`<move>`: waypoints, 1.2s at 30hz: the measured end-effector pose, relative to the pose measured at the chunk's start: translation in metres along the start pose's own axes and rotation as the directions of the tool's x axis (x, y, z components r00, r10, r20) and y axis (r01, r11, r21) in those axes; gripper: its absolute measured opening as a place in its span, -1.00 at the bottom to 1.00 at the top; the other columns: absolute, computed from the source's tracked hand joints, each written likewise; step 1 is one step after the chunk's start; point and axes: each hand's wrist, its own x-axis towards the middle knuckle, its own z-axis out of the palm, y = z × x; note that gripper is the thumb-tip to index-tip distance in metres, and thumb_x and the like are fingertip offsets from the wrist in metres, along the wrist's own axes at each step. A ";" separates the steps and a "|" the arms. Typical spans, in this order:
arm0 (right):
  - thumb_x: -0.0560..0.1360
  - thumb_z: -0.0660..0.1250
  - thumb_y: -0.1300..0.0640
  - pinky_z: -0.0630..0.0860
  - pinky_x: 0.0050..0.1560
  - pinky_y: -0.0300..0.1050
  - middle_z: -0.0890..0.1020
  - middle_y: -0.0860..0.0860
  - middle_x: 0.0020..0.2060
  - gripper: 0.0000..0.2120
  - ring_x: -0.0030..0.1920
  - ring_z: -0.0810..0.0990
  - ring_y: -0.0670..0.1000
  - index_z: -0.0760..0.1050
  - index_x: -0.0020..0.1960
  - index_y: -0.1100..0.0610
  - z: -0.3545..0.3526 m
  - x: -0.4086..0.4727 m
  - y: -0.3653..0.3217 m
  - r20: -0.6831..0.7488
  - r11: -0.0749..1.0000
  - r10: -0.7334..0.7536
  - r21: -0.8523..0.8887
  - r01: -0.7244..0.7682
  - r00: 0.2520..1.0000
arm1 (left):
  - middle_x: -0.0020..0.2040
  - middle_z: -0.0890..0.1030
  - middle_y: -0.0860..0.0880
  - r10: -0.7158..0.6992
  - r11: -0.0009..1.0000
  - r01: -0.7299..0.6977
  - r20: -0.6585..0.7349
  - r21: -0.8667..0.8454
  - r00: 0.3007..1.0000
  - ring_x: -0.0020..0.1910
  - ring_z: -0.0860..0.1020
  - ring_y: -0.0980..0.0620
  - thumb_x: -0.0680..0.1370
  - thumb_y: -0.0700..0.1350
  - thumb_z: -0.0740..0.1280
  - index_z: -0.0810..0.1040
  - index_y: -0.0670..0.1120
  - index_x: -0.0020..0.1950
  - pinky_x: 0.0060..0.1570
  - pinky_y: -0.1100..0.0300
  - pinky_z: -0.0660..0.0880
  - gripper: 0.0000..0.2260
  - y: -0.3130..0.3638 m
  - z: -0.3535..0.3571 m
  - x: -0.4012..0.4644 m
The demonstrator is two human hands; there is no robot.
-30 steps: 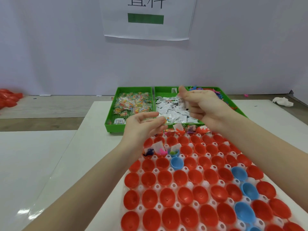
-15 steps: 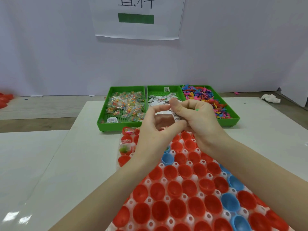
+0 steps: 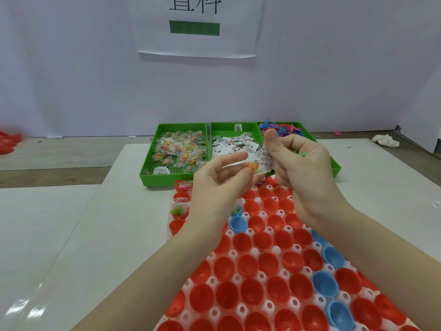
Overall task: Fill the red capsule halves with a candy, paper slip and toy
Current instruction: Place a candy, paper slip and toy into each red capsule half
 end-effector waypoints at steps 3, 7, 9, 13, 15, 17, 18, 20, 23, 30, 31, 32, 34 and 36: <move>0.26 0.33 -0.08 0.28 -0.55 -0.48 0.40 -0.19 -0.68 -0.74 -0.63 0.38 -0.22 0.44 -0.35 0.12 0.000 -0.005 0.003 0.040 0.996 -0.060 -0.070 0.063 0.997 | -0.28 0.67 0.03 0.013 1.000 -0.014 0.031 0.019 0.999 -0.24 0.65 0.10 0.47 -0.40 0.32 0.60 -0.08 -0.06 -0.19 0.34 0.56 -0.77 0.002 -0.003 -0.002; 0.27 0.38 -0.08 0.46 -0.38 -0.29 0.53 -0.08 -0.54 -0.76 -0.48 0.49 -0.16 0.50 -0.37 0.09 0.003 -0.006 0.011 0.057 0.974 -0.114 -0.188 0.122 0.992 | -0.22 0.69 -0.03 0.025 0.999 -0.022 0.105 -0.029 0.994 -0.19 0.66 0.07 0.40 -0.32 0.37 0.63 -0.08 -0.10 -0.19 0.32 0.56 -0.82 0.005 -0.001 -0.009; 0.33 0.41 -0.01 0.46 -0.40 -0.30 0.53 -0.02 -0.52 -0.79 -0.48 0.49 -0.14 0.51 -0.35 0.11 0.003 -0.008 0.013 0.053 0.966 -0.129 -0.217 0.137 0.990 | -0.26 0.69 -0.03 0.005 0.995 0.007 0.117 -0.104 0.993 -0.24 0.66 0.09 0.33 -0.23 0.38 0.68 -0.06 -0.15 -0.21 0.31 0.57 -0.84 0.006 -0.001 -0.011; 0.37 0.40 0.02 0.43 -0.43 -0.35 0.46 0.11 -0.48 -0.79 -0.46 0.41 -0.07 0.52 -0.31 0.14 0.003 -0.012 0.011 0.060 0.963 -0.114 -0.238 0.125 0.992 | -0.28 0.68 0.03 0.011 0.998 -0.005 0.085 -0.070 0.996 -0.26 0.65 0.15 0.35 -0.25 0.39 0.64 -0.05 -0.13 -0.25 0.36 0.54 -0.85 0.003 0.001 -0.015; 0.35 0.33 -0.10 0.39 -0.43 -0.41 0.43 0.04 -0.48 -0.73 -0.47 0.39 -0.13 0.53 -0.23 0.13 0.004 -0.015 0.008 0.101 0.973 -0.050 -0.218 0.071 0.994 | -0.31 0.67 0.08 0.018 1.000 -0.019 0.039 0.009 0.999 -0.28 0.64 0.19 0.43 -0.36 0.36 0.59 -0.04 -0.10 -0.27 0.38 0.53 -0.78 0.000 0.000 -0.014; 0.45 0.17 -0.19 0.30 -0.48 -0.41 0.40 -0.08 -0.53 -0.63 -0.53 0.32 -0.18 0.53 -0.10 0.09 0.002 -0.016 0.004 0.165 0.987 0.076 -0.149 -0.051 0.983 | -0.34 0.66 0.08 -0.008 1.000 0.008 -0.018 0.023 1.000 -0.31 0.63 0.17 0.45 -0.38 0.35 0.56 -0.03 -0.05 -0.28 0.37 0.54 -0.75 -0.002 -0.003 -0.012; 0.55 0.06 -0.16 0.24 -0.49 -0.36 0.36 -0.11 -0.54 -0.62 -0.54 0.27 -0.17 0.52 -0.02 0.08 -0.001 -0.015 0.002 0.204 0.988 0.142 -0.091 -0.126 0.969 | -0.36 0.65 0.07 -0.028 1.000 0.029 -0.049 0.012 0.998 -0.32 0.63 0.15 0.45 -0.38 0.35 0.52 -0.03 -0.03 -0.28 0.36 0.54 -0.74 -0.002 -0.005 -0.011; 0.59 -0.07 0.03 0.18 -0.42 -0.24 0.38 -0.09 -0.52 -0.63 -0.49 0.23 -0.13 0.48 0.11 0.07 -0.009 -0.011 0.000 0.272 0.978 0.196 0.022 -0.209 0.942 | -0.38 0.63 0.04 -0.038 0.999 0.039 -0.084 0.008 0.996 -0.34 0.63 0.13 0.43 -0.37 0.37 0.46 -0.04 -0.04 -0.28 0.34 0.55 -0.73 -0.002 -0.010 -0.010; 0.52 -0.03 0.24 0.23 -0.31 -0.21 0.48 -0.05 -0.47 -0.66 -0.39 0.29 -0.08 0.42 0.16 0.08 -0.017 -0.008 -0.002 0.309 0.976 0.172 0.074 -0.205 0.935 | -0.36 0.63 0.03 0.019 0.993 -0.015 -0.027 0.114 0.999 -0.33 0.61 0.14 0.44 -0.34 0.39 0.53 -0.07 -0.15 -0.27 0.33 0.55 -0.82 0.000 -0.012 -0.012; 0.42 0.33 0.38 0.48 -0.15 -0.40 0.61 -0.11 -0.27 -0.52 -0.24 0.56 -0.22 0.32 0.18 -0.06 -0.024 -0.010 0.001 0.328 0.949 -0.135 -0.227 0.217 0.935 | -0.28 0.67 0.05 0.073 0.963 -0.096 0.100 0.250 0.992 -0.26 0.63 0.16 0.45 -0.30 0.38 0.63 -0.08 -0.12 -0.17 0.35 0.55 -0.86 0.005 -0.009 -0.012; 0.34 0.41 0.35 0.49 -0.17 -0.40 0.59 -0.10 -0.27 -0.51 -0.25 0.58 -0.21 0.36 0.12 -0.05 -0.024 -0.011 -0.002 0.311 0.944 -0.156 -0.231 0.234 0.937 | -0.25 0.67 0.04 0.076 0.959 -0.104 0.116 0.265 0.990 -0.24 0.63 0.15 0.45 -0.31 0.37 0.63 -0.08 -0.10 -0.15 0.34 0.55 -0.86 0.005 -0.010 -0.013; 0.26 0.45 0.29 0.50 -0.19 -0.39 0.59 -0.09 -0.28 -0.54 -0.27 0.59 -0.19 0.42 0.06 -0.03 -0.025 -0.010 -0.004 0.299 0.945 -0.157 -0.233 0.231 0.941 | -0.22 0.67 0.02 0.080 0.953 -0.115 0.133 0.279 0.988 -0.23 0.63 0.14 0.46 -0.31 0.37 0.62 -0.07 -0.09 -0.14 0.34 0.55 -0.85 0.006 -0.010 -0.012; 0.16 0.46 0.19 0.53 -0.24 -0.38 0.64 -0.08 -0.33 -0.66 -0.30 0.63 -0.16 0.54 -0.08 0.04 -0.026 -0.010 -0.008 0.312 0.943 -0.140 -0.248 0.223 0.940 | -0.18 0.67 0.00 0.089 0.943 -0.135 0.162 0.303 0.983 -0.20 0.63 0.13 0.47 -0.31 0.35 0.61 -0.04 -0.08 -0.12 0.34 0.55 -0.82 0.008 -0.011 -0.013; 0.17 0.43 0.17 0.54 -0.27 -0.37 0.68 -0.10 -0.35 -0.76 -0.31 0.66 -0.13 0.61 -0.16 0.08 -0.027 -0.011 -0.010 0.331 0.950 -0.126 -0.231 0.210 0.935 | -0.16 0.66 0.01 0.095 0.939 -0.148 0.180 0.309 0.979 -0.19 0.63 0.14 0.48 -0.32 0.34 0.60 -0.01 -0.08 -0.12 0.34 0.55 -0.79 0.009 -0.011 -0.013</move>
